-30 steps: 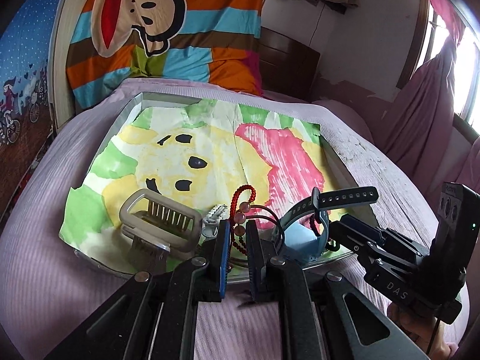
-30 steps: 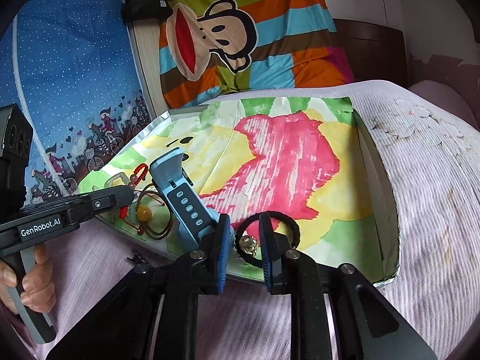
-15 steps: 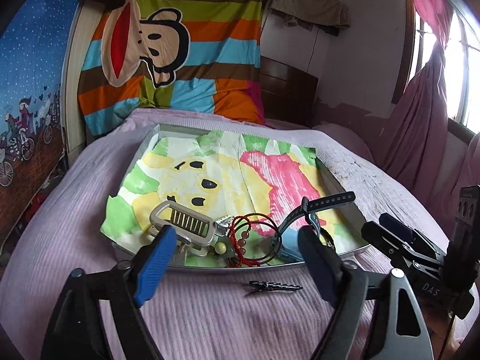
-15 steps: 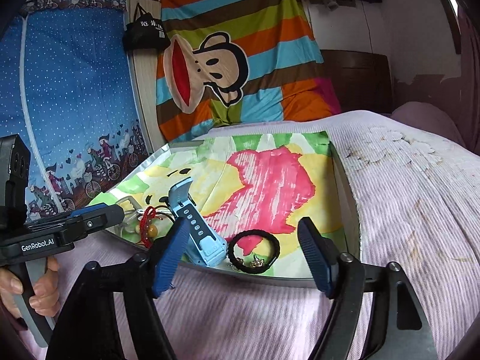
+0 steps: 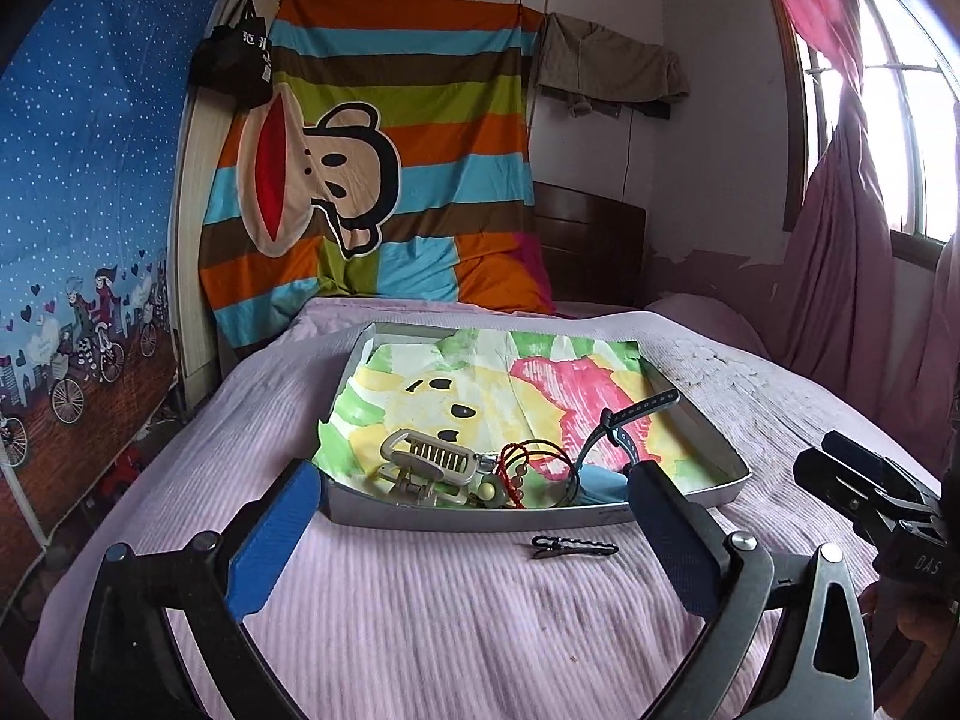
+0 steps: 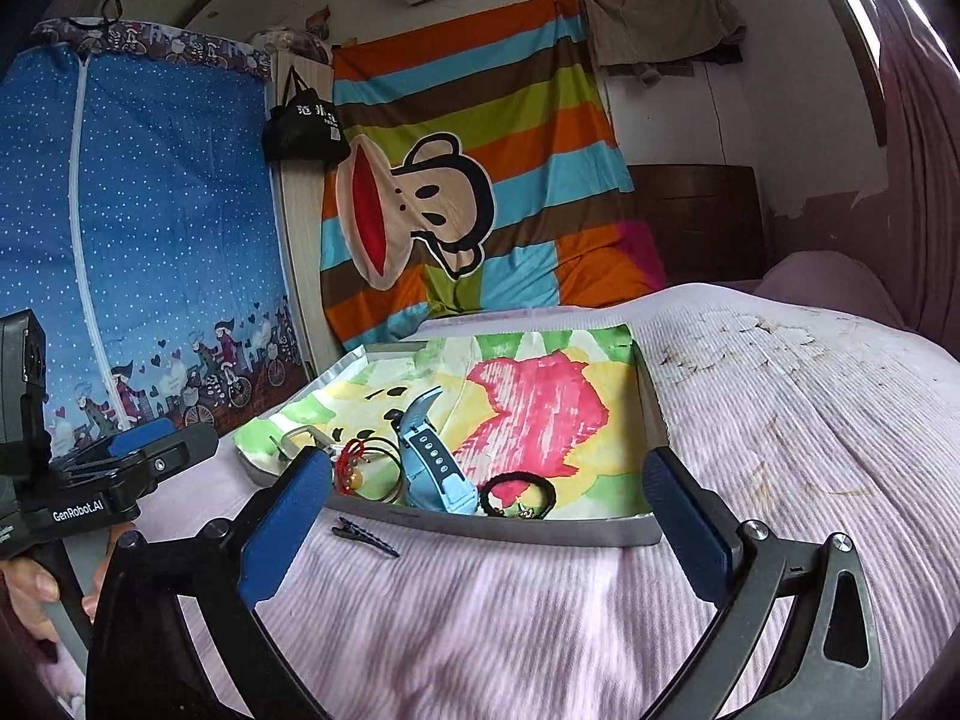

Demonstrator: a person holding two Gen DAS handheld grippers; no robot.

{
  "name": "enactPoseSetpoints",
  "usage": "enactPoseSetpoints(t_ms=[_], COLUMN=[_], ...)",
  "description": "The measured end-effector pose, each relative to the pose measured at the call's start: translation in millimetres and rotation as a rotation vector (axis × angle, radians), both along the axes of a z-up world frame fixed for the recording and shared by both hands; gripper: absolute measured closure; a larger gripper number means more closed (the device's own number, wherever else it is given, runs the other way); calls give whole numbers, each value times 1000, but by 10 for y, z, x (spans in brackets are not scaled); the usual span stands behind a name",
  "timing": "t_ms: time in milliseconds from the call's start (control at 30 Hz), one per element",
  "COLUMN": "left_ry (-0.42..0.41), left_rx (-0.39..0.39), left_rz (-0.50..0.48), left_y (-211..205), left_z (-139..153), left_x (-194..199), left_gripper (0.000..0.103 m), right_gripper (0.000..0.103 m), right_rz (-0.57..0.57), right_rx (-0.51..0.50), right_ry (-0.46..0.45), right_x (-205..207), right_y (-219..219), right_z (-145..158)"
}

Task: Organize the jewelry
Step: 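Move both tools back toward the black hair clip and silver ring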

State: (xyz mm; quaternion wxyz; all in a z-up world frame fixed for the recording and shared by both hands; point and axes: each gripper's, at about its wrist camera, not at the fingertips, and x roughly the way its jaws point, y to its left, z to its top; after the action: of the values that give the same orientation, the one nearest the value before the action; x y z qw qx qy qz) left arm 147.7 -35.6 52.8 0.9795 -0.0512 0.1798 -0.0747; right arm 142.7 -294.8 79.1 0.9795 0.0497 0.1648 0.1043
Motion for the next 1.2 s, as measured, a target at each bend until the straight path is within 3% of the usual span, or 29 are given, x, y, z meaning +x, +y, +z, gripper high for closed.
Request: enactPoseSetpoints(t_ms=[267, 567, 1000, 1200], left_ry=[22, 63, 104, 141], left_rx=[46, 22, 15, 22], left_rz=[4, 22, 31, 23], left_y=[109, 236, 280, 253], left_z=[-132, -258, -318, -357], left_x=[-183, -318, -292, -225], left_gripper=[0, 0, 0, 0], right_gripper=[2, 1, 2, 2], right_rz=[54, 122, 160, 182], right_rx=[-56, -117, -238, -304], right_ry=[68, 171, 372, 418], right_x=[-197, -289, -131, -83], right_y=[110, 230, 362, 472], right_z=[-167, -401, -747, -823])
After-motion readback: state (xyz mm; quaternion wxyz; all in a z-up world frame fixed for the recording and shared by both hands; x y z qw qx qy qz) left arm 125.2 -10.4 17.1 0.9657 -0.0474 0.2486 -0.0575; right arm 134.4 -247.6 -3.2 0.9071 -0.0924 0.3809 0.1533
